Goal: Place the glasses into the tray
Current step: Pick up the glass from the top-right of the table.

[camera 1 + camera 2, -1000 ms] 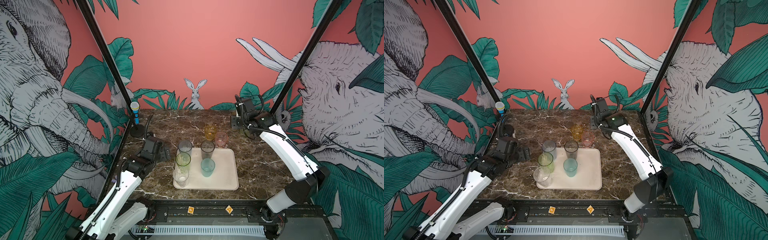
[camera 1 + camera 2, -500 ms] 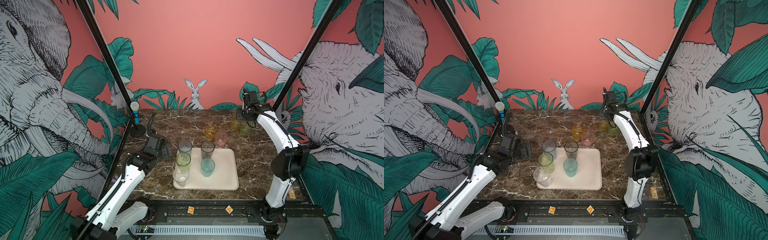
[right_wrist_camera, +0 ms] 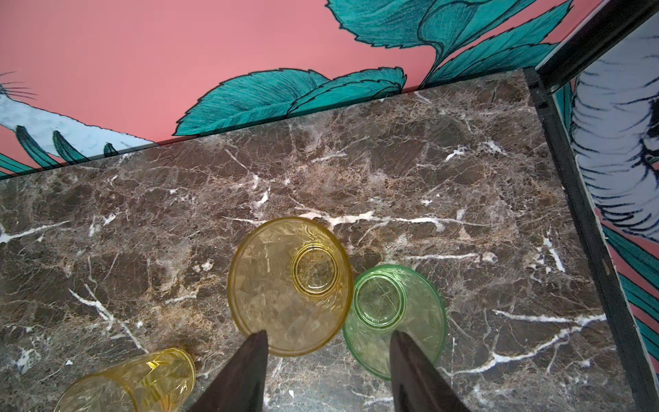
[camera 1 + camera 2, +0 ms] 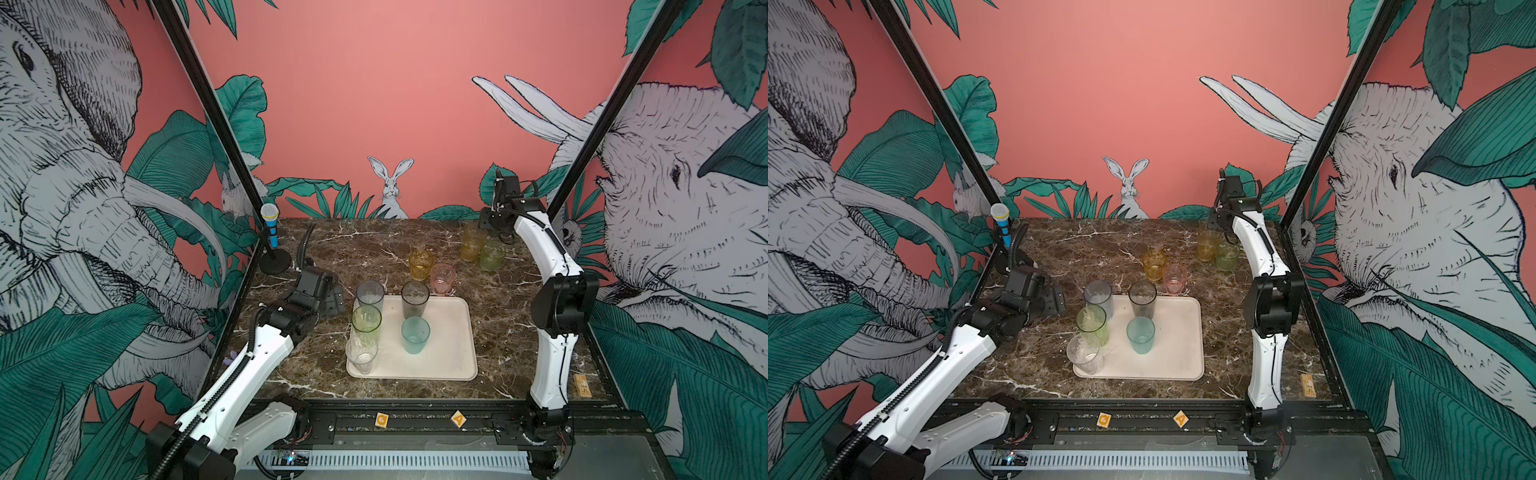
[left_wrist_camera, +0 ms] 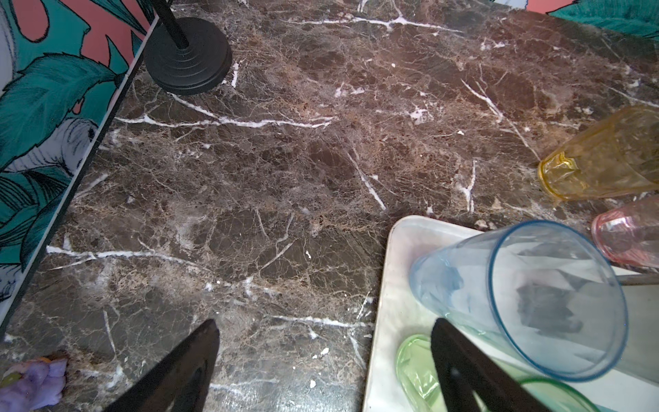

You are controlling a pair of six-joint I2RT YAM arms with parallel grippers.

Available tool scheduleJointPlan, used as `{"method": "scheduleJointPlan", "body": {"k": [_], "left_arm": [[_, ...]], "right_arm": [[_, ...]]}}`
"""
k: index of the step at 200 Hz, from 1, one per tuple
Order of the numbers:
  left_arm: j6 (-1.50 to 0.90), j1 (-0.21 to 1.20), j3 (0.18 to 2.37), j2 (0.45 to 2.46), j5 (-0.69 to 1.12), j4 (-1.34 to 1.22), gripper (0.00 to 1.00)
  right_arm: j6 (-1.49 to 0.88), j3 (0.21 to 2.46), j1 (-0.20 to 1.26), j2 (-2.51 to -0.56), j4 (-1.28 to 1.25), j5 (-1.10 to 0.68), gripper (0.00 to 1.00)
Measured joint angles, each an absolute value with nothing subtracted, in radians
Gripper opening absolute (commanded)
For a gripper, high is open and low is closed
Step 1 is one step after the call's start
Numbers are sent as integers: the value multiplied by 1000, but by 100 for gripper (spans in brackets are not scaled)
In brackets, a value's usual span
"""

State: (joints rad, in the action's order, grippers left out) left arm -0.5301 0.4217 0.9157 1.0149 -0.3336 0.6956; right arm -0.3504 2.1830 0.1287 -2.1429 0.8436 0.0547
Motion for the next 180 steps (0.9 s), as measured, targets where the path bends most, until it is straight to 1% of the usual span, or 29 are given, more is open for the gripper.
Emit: {"method": "scheduleJointPlan", "body": {"k": [42,90,158,180], "left_arm": [[-530,422,916,1028,-334,688,93],[-530,422,916,1039,-333,682,93],[-530,422,916,1048,-330,681,93],[-530,422,916,1048,-330,681,93]], "right_arm": [[-350,2252,112,-2228,865,39,57],[-350,2286,99,-2285,886,28,55],[-350,2302,79,-2319,902,14,48],[-349,2306,78,-2325,904,10,42]]}}
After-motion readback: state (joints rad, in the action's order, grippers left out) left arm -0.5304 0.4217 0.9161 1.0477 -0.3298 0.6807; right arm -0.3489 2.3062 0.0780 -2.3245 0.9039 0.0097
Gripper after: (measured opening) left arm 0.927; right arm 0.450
